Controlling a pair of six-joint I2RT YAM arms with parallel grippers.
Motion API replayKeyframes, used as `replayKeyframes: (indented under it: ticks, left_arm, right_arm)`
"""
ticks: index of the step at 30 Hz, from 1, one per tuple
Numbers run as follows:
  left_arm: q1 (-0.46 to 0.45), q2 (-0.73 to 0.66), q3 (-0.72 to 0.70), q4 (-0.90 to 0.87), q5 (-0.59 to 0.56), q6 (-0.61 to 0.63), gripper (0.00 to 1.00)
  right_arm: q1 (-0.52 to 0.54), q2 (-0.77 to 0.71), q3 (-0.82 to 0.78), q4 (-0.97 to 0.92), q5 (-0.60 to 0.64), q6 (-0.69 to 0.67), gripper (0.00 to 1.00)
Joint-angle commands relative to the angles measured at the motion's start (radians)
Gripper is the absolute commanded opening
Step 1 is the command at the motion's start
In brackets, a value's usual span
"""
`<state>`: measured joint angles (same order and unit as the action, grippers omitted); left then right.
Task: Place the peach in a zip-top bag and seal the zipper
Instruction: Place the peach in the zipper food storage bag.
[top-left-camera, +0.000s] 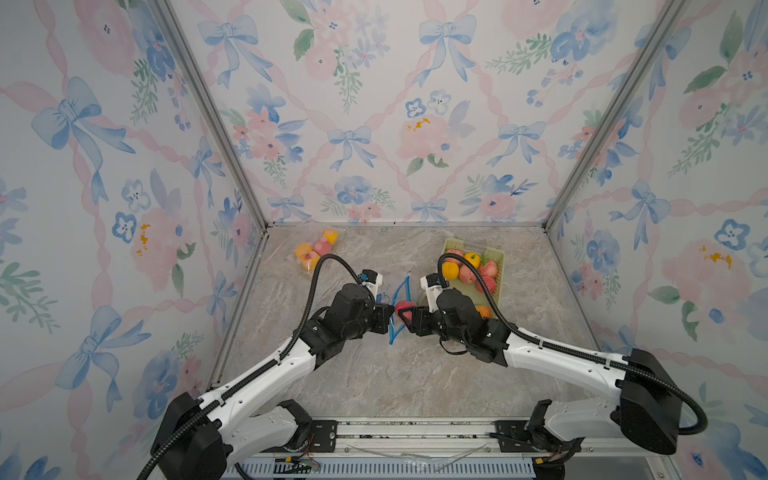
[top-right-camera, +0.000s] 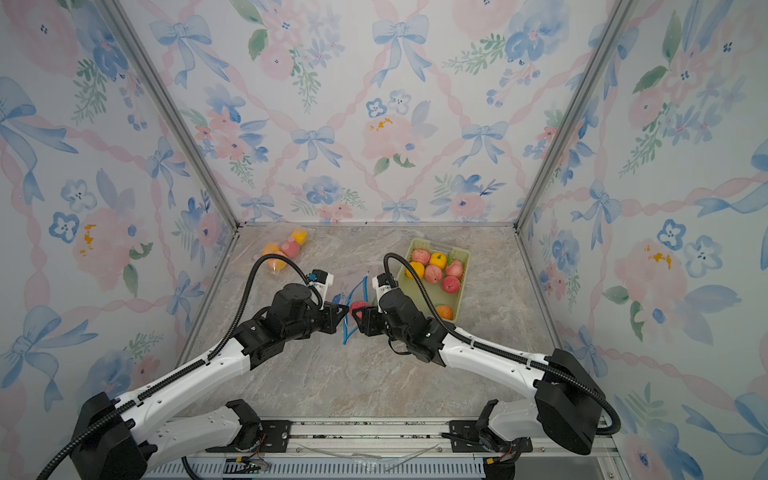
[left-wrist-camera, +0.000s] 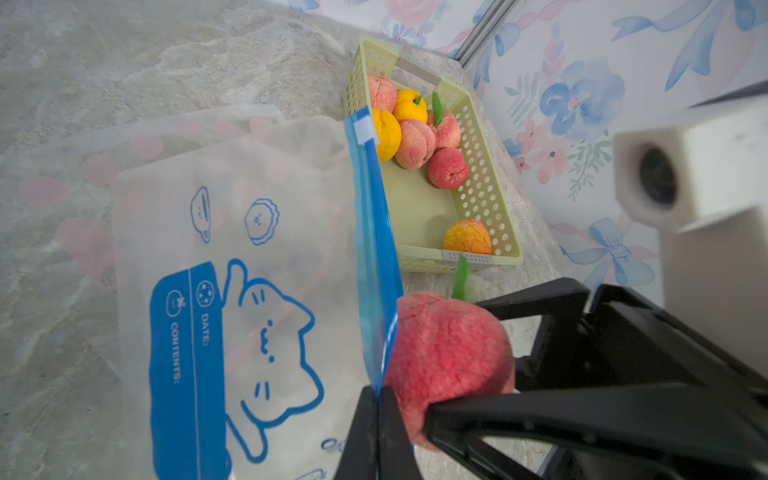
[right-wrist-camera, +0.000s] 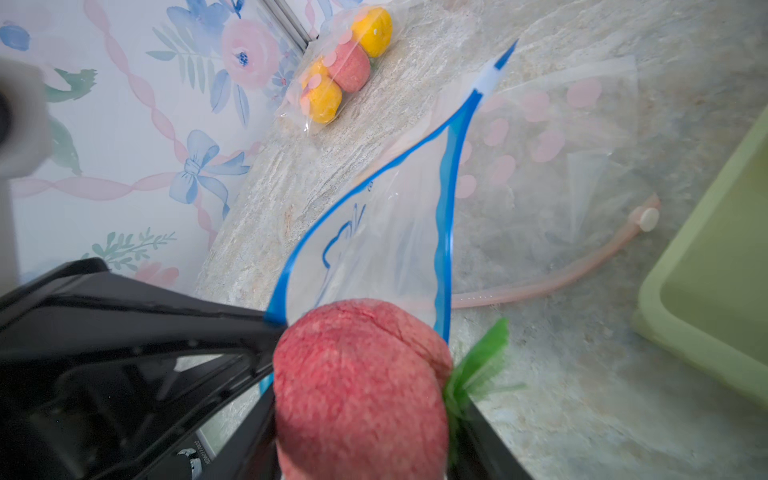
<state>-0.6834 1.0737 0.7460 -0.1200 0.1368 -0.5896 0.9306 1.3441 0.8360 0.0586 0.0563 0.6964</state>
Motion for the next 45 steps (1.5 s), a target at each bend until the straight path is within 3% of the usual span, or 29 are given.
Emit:
replayKeyframes:
  ticks: [1,6,15,21,24,27,32,39,45]
  left_arm:
    - [-0.011,-0.027,0.042,0.059,0.072,-0.024,0.0]
    - [-0.015,-0.019,0.049,0.064,0.117,-0.028,0.0]
    - [-0.022,0.027,0.052,0.097,0.239,-0.055,0.0]
    - [-0.022,0.015,0.054,0.098,0.271,-0.05,0.0]
    - [-0.019,0.015,0.046,0.1,0.266,-0.057,0.0]
    - [-0.017,0.015,0.039,0.1,0.283,-0.073,0.0]
    - [-0.015,0.012,0.018,0.098,0.338,-0.096,0.0]
    - [0.037,-0.009,-0.055,0.11,0.255,-0.139,0.0]
    - [0.053,0.001,-0.081,0.118,0.175,-0.152,0.0]
  right_arm:
    - [0.007,-0.026,-0.03,0.028,0.036,0.017,0.48]
    - [0.017,-0.05,-0.019,-0.006,0.041,-0.013,0.49]
    - [0.105,-0.027,0.096,-0.149,0.119,-0.273,0.54]
    - [0.095,-0.029,0.105,-0.229,0.085,-0.361,0.77]
    - [0.093,-0.051,0.101,-0.258,0.136,-0.341,0.81]
    - [0.08,-0.076,0.075,-0.237,0.188,-0.31,0.77]
    - [0.055,-0.076,0.049,-0.169,0.151,-0.29,0.72]
    - [0.053,-0.149,0.078,-0.275,0.132,-0.257,0.7]
    - [0.033,-0.247,0.1,-0.42,0.181,-0.149,0.7]
